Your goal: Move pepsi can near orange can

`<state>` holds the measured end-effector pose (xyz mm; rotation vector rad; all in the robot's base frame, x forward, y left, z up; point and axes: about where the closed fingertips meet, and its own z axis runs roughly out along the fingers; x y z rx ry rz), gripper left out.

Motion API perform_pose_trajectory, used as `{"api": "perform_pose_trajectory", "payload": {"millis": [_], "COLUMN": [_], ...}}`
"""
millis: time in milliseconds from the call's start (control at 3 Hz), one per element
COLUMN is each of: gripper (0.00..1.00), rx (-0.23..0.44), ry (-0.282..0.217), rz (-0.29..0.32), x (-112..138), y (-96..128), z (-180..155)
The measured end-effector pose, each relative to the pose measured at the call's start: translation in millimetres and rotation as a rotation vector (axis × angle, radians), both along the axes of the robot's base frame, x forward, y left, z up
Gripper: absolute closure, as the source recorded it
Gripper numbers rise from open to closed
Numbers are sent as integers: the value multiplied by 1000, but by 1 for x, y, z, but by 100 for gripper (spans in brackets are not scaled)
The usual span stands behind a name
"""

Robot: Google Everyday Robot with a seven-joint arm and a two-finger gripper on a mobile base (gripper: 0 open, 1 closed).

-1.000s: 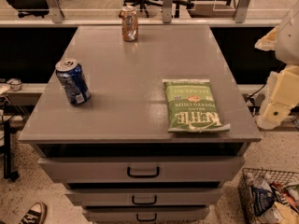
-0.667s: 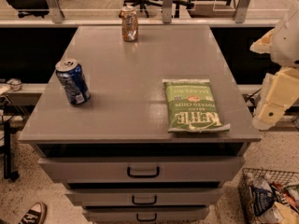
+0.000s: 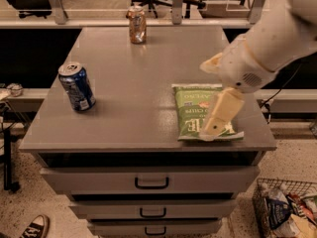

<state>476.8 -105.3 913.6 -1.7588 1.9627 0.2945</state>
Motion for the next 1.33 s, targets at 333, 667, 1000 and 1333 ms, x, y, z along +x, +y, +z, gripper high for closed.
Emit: {"api": "perform_pose_trajectory", "payload": {"millis": [333,667,1000,1333], "gripper": [0,0,0,0], "rx": [160,159,174,225], "ry": [-34,-34,-61,-93], "rz": [64,64,65,72], "x": [16,16,18,34], "y": [65,65,78,119], "z": [7,7,13,18]}}
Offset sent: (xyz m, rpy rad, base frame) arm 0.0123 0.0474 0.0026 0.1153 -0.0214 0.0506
